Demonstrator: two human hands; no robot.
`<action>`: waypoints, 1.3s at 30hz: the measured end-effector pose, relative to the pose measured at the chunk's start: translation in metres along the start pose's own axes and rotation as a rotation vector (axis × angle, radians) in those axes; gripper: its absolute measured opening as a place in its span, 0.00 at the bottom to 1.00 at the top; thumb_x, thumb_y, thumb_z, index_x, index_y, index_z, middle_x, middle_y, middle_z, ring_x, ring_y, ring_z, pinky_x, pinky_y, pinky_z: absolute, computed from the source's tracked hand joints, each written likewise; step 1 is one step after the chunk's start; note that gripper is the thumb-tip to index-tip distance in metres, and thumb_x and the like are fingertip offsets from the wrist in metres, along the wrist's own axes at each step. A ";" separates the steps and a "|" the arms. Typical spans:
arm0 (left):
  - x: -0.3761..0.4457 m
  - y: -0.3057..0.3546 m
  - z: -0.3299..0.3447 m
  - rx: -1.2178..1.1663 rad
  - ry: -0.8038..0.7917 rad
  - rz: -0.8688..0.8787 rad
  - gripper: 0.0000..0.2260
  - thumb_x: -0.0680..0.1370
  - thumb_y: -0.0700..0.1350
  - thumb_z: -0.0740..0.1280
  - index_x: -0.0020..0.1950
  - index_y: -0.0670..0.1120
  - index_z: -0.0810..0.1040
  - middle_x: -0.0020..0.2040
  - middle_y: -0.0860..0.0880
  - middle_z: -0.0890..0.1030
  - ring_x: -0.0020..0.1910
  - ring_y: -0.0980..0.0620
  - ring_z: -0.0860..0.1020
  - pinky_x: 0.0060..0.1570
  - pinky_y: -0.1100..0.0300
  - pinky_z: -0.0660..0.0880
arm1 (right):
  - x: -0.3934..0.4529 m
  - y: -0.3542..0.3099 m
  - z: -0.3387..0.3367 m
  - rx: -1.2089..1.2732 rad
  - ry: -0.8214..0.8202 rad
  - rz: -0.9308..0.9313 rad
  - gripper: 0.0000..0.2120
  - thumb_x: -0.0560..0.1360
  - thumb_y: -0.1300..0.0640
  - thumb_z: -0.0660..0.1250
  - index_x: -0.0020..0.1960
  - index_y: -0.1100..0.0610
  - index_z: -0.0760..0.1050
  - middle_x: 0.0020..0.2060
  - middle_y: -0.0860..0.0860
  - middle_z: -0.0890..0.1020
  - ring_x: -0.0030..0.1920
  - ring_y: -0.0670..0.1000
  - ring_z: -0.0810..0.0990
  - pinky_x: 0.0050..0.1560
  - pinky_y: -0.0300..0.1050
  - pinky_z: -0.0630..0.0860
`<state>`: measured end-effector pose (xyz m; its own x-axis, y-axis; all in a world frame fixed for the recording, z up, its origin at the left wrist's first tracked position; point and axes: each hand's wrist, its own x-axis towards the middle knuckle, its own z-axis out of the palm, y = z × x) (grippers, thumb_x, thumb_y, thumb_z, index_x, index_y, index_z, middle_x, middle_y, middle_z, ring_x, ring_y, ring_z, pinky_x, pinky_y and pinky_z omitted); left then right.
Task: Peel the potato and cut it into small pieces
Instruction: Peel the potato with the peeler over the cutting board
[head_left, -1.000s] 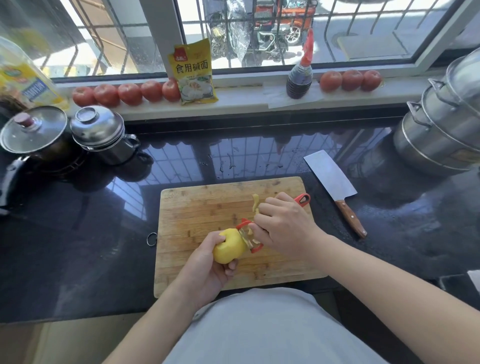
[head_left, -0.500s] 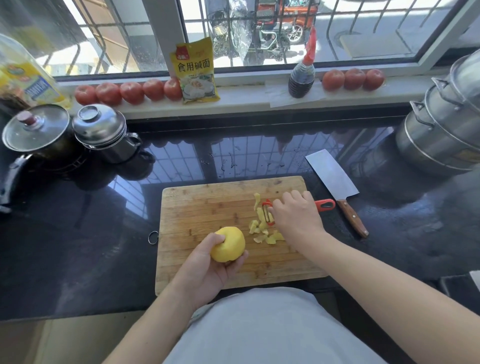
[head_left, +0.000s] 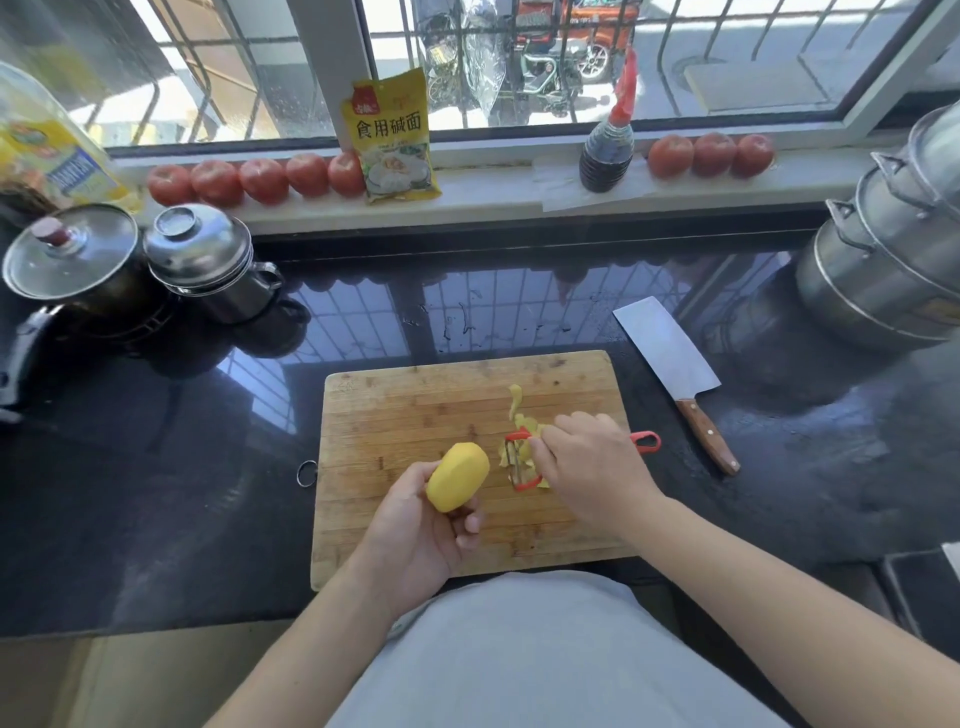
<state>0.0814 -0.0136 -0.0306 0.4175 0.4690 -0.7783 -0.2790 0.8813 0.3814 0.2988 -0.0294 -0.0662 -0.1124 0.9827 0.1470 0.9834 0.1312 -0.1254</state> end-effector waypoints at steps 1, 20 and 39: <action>0.001 0.000 0.000 0.011 0.007 -0.004 0.12 0.82 0.49 0.58 0.48 0.42 0.75 0.36 0.44 0.72 0.31 0.49 0.70 0.27 0.59 0.65 | -0.001 -0.004 -0.005 0.030 0.045 -0.045 0.20 0.83 0.50 0.54 0.33 0.52 0.68 0.30 0.44 0.66 0.31 0.50 0.65 0.33 0.48 0.66; 0.004 0.000 0.008 0.181 0.086 0.068 0.10 0.83 0.45 0.57 0.54 0.41 0.75 0.36 0.44 0.75 0.28 0.50 0.68 0.26 0.58 0.63 | 0.021 -0.027 -0.041 0.027 0.161 -0.312 0.20 0.83 0.50 0.58 0.34 0.54 0.72 0.31 0.49 0.73 0.31 0.52 0.67 0.35 0.47 0.63; -0.009 0.006 0.008 0.054 0.081 0.025 0.08 0.83 0.45 0.59 0.53 0.42 0.73 0.35 0.44 0.74 0.31 0.49 0.71 0.27 0.60 0.67 | 0.010 0.036 0.010 -0.206 -0.073 0.034 0.20 0.84 0.50 0.56 0.39 0.54 0.77 0.34 0.50 0.77 0.34 0.54 0.74 0.36 0.49 0.66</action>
<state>0.0831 -0.0121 -0.0172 0.3390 0.4865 -0.8052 -0.2401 0.8723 0.4260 0.3321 -0.0138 -0.0791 -0.0811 0.9939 0.0742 0.9943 0.0755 0.0751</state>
